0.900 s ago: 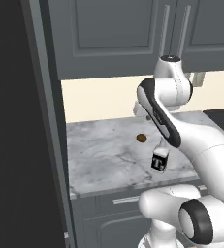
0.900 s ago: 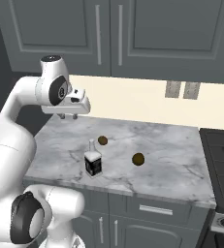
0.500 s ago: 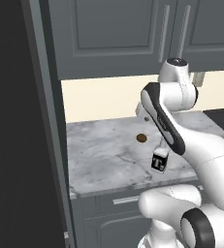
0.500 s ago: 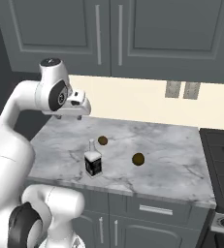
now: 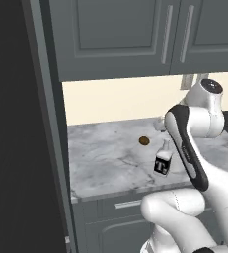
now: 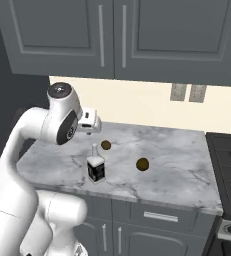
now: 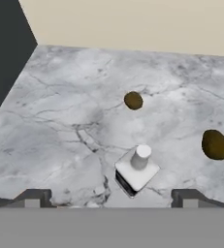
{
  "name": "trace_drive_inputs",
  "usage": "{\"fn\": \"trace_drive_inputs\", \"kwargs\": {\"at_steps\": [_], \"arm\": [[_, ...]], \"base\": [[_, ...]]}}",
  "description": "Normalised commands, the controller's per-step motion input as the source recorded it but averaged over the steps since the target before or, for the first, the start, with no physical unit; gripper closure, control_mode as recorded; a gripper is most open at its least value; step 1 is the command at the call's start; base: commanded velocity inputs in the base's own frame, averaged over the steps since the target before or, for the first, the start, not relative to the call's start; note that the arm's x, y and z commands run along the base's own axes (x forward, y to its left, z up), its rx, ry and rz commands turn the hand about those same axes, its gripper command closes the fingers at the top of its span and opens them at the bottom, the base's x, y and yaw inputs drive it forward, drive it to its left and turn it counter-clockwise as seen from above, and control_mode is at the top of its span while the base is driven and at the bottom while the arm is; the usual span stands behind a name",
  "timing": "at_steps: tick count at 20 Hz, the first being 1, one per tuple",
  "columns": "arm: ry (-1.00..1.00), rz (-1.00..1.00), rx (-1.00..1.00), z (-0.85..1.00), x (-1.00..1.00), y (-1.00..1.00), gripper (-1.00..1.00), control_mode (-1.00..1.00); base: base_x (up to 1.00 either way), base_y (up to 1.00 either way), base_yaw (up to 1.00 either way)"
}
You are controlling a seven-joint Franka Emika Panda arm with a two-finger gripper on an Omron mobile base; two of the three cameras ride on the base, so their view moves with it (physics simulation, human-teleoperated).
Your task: Place the liquor on the top shelf of the fridge to keep it out of children's reach, and place the avocado and kiwi on lower shelves for easy access.
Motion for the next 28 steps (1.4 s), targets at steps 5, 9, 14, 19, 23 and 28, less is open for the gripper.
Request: {"fn": "trace_drive_inputs", "kwargs": {"at_steps": [5,9,14,19,23,28], "arm": [[-0.11,0.19,0.04,-0.1,-0.29,-0.54,-1.0,-1.0],[-0.08,0.25,0.06,-0.12,-0.2,-0.44,-1.0,-1.0],[-0.06,0.28,0.05,-0.21,-0.04,-0.07,-1.0,-1.0],[-0.12,0.25,0.06,-0.35,0.0,0.0,-1.0,-1.0],[-0.12,0.23,0.08,-0.3,0.0,0.0,-1.0,-1.0],[-0.12,0.19,0.09,-0.18,0.05,0.0,-1.0,-1.0]], "base": [[0.0,0.0,0.0],[0.0,0.0,0.0],[0.0,0.0,0.0],[0.0,0.0,0.0],[0.0,0.0,0.0],[0.0,0.0,0.0]]}}
